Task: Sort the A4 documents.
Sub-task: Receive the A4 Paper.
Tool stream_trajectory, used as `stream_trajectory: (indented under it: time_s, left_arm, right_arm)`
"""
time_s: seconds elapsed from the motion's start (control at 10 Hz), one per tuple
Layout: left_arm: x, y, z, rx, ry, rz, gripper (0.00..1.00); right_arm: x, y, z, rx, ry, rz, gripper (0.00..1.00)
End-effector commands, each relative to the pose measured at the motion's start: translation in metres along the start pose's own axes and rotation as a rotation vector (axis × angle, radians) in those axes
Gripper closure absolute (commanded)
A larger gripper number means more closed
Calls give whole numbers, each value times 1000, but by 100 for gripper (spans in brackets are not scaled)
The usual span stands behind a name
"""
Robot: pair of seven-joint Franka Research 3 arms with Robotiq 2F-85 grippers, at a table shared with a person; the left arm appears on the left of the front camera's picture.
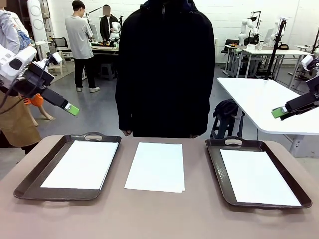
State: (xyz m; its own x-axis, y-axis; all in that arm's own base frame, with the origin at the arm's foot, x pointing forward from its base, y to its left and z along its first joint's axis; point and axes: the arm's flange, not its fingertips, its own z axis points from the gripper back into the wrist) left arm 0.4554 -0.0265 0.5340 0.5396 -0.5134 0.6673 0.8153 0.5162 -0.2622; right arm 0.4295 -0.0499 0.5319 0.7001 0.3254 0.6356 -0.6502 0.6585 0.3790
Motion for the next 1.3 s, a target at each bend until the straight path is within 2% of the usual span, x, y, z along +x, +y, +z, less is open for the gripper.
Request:
stream_trajectory:
  time_s: [0.0,0.5,0.6,0.7,1.2]
  left_arm:
    - [-3,1,6,54,-14,-7,0]
    - [-4,3,8,79,-28,6,0]
    - [-3,9,7,65,-2,43,0]
    - [-2,6,8,64,-23,6,0]
    - [-2,6,8,64,-23,6,0]
  right_arm:
    - [1,0,-1,16,-14,-2,0]
    - [1,0,-1,16,-14,-2,0]
    - [1,0,-1,16,-14,-2,0]
    - [1,0,-1,16,-14,-2,0]
    - [1,0,-1,16,-14,-2,0]
